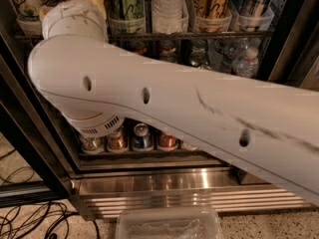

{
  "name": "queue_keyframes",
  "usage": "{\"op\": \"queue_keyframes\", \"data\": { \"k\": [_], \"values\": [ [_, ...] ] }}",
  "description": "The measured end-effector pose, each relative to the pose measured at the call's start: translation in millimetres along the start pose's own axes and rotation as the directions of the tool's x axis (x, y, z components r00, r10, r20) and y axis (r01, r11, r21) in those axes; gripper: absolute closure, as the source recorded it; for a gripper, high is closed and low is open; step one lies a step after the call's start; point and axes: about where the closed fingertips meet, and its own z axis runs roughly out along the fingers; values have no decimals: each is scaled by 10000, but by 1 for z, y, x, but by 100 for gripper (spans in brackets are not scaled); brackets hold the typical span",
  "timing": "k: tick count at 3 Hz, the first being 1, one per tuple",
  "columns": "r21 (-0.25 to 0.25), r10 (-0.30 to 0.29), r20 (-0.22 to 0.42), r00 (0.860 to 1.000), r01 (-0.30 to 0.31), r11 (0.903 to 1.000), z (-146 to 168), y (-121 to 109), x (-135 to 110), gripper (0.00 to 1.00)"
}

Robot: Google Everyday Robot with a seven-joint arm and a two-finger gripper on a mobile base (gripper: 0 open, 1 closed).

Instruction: Pick coke can from top shelf of fridge

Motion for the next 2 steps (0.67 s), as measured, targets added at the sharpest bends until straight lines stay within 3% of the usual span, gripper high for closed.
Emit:
{"op": "queue_keyframes", "data": {
  "k": [2],
  "values": [
    [748,148,276,9995,-168,9971,8,-21,-5,33]
  ]
}}
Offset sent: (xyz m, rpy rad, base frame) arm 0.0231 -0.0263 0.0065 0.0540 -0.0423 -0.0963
